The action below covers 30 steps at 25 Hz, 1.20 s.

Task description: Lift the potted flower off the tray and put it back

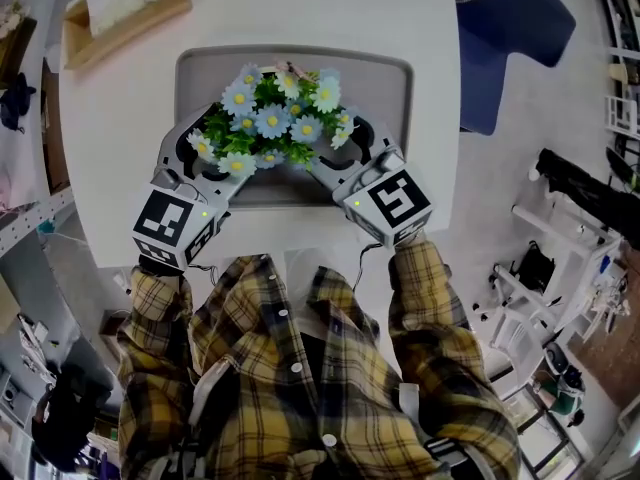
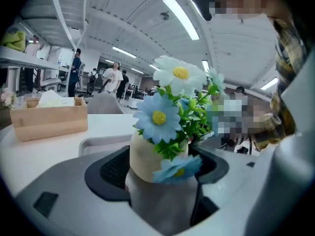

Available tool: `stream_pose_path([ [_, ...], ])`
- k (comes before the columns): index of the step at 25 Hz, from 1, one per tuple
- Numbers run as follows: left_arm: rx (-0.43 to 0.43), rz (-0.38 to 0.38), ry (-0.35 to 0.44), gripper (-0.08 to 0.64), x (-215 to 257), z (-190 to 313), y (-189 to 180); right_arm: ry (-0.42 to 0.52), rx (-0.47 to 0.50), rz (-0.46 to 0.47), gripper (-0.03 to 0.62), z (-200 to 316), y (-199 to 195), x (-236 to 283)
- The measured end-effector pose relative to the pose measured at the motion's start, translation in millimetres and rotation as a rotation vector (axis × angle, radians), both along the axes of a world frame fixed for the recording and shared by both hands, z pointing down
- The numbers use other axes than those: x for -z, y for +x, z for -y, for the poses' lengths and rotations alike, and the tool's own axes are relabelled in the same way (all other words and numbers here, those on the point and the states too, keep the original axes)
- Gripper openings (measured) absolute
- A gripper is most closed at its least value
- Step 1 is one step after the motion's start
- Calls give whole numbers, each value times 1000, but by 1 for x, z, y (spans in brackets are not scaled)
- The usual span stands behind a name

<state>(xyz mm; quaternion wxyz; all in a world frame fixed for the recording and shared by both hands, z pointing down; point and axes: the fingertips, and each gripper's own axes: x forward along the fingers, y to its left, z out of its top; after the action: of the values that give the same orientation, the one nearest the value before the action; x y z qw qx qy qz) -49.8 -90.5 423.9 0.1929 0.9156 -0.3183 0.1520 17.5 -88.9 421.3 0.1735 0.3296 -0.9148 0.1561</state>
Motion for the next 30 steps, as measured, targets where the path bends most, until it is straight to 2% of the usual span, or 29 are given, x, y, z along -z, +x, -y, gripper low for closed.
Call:
stream_pose_path([
  [4,19,17,-2,365,8,-1,-8,-11,-27,10,308,1,6,6],
  [8,53,4,0,365,25,-3,-14,-19,-47,5,308,-3,12,20],
  [16,87,47,57,365,78,-26,-24,-16,-66,7,308,-24,27,65],
  [23,108,-55,130,365,140,-42,-19,46,-66,35,307,-35,20,119],
  [28,86,-120,207,358,188,-53,-7,144,-51,58,224,-42,3,169],
  [30,85,-133,231,309,205,-58,-5,182,-41,62,186,-45,-3,188],
])
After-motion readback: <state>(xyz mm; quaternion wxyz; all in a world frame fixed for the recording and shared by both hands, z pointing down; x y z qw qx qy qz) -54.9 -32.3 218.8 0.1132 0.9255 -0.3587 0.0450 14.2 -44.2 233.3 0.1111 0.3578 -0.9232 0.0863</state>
